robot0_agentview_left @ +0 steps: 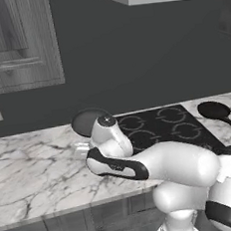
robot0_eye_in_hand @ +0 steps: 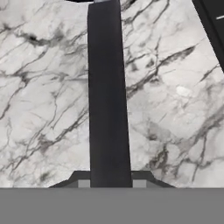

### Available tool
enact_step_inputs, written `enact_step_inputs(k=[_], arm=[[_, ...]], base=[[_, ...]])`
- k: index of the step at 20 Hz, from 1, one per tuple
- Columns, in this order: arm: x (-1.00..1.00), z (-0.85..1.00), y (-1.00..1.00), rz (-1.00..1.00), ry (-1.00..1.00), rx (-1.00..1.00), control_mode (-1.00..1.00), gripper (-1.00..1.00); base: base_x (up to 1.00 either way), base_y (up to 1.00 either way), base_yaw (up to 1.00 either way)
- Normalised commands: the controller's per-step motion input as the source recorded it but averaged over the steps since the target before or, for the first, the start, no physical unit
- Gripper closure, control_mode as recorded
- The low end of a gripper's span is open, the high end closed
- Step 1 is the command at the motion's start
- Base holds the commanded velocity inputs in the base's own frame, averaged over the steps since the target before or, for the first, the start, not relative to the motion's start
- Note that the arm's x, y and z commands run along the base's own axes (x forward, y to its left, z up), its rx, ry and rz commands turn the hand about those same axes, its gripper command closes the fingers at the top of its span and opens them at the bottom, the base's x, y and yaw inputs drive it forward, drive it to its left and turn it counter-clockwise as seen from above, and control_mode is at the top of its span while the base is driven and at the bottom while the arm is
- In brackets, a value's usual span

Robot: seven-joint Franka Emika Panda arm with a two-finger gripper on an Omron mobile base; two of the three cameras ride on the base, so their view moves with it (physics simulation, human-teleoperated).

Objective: Place both pans onto different burners. Then place the lemon wedge and the chicken drumstick on different pans.

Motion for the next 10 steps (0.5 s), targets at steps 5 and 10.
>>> enact_step_inputs(k=[5,10], arm=[[-0.01,0.39,-0.56,-0.08,0.16,0.03,-1.00,1.00],[0.00,0.05,-0.41,-0.08,0.12,0.00,-1.00,1.00]], base=[[0.00,0.00,0.00],[0.00,0.00,0.00]])
